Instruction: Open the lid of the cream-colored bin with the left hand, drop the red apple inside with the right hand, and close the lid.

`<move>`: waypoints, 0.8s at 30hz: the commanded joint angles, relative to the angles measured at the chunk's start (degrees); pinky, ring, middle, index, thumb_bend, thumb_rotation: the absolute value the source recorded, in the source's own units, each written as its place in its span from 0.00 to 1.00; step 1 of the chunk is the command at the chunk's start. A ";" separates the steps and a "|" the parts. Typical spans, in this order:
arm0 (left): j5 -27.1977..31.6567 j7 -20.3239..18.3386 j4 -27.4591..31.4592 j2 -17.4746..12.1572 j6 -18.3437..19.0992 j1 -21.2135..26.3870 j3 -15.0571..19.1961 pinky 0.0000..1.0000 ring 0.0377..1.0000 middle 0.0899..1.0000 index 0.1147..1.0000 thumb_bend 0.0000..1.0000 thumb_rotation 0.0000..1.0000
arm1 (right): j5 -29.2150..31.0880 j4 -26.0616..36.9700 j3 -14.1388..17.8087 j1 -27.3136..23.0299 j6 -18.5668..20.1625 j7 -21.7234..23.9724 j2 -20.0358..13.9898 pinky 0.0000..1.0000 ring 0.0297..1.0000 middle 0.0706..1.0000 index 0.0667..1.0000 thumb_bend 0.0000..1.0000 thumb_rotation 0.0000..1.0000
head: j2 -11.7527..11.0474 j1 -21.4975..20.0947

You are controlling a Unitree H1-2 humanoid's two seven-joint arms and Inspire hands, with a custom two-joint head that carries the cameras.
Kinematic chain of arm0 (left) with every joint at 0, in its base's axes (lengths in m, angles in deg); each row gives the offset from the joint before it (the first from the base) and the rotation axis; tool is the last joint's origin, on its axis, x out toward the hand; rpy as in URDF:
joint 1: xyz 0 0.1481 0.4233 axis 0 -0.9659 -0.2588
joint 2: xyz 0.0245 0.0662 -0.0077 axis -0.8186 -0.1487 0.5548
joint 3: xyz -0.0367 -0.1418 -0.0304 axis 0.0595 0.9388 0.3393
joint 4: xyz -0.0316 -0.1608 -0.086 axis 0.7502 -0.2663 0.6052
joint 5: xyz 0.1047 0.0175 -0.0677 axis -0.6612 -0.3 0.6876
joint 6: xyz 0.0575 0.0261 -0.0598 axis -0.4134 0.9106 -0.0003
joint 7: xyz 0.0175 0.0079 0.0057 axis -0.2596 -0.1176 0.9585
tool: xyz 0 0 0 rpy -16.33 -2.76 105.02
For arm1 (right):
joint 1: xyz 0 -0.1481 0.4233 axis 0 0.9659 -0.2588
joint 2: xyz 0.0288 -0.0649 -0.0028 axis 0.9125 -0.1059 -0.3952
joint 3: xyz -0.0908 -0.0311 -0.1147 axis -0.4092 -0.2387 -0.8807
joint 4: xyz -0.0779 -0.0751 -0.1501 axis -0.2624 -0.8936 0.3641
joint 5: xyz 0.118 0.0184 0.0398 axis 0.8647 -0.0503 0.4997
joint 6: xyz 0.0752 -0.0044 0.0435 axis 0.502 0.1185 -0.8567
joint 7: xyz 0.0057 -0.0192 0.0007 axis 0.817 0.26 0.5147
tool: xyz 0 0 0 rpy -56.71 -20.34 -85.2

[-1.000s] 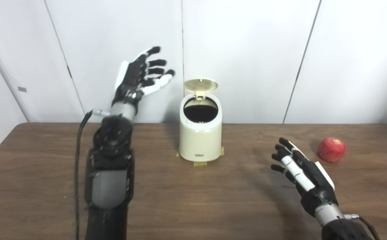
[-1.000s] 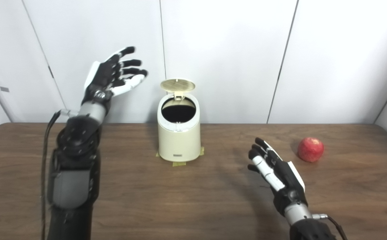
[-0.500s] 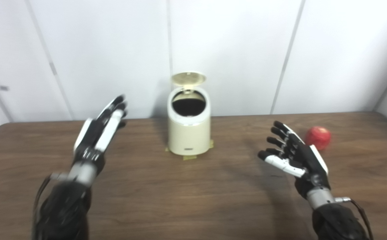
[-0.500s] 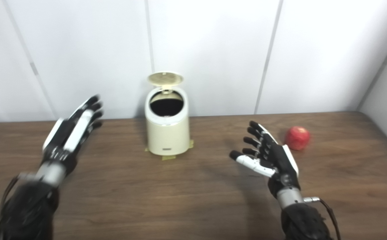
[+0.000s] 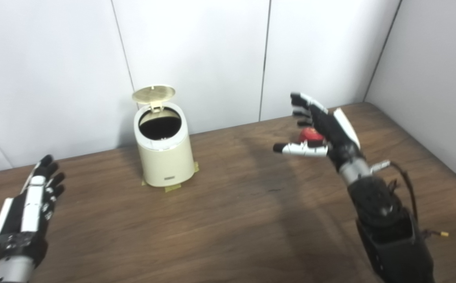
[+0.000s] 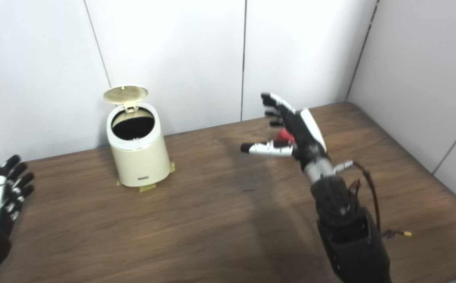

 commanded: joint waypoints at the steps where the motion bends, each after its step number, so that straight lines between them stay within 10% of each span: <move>1: 1.10 0.58 1.20 -1.47 -0.62 1.52 -0.29 0.94 0.94 0.97 0.99 0.36 0.94 | -4.42 2.03 1.40 -3.03 -0.11 2.46 -0.74 0.74 0.85 0.88 0.87 0.81 0.15 | -0.06 -0.68; 8: 4.47 0.51 -0.31 -3.00 -0.75 1.42 0.18 0.95 0.93 0.97 1.00 0.42 0.81 | -17.42 -1.20 3.85 -7.77 -0.11 9.25 -2.25 0.68 0.83 0.86 0.83 0.87 0.12 | -0.41 -2.44; 13: 6.14 0.74 -0.91 -3.54 -0.86 1.15 0.81 0.96 0.94 0.95 0.97 0.41 0.83 | -17.08 -6.92 2.47 -9.54 -2.55 5.98 -3.93 0.72 0.86 0.88 0.82 0.89 0.04 | -0.44 -3.34; 24: 9.22 1.43 0.50 -4.14 -0.58 -0.65 0.94 0.97 0.94 0.94 0.96 0.41 0.79 | -24.47 -19.24 -7.99 -13.67 -2.77 5.96 -12.34 0.69 0.85 0.88 0.85 0.94 0.07 | -0.13 -3.49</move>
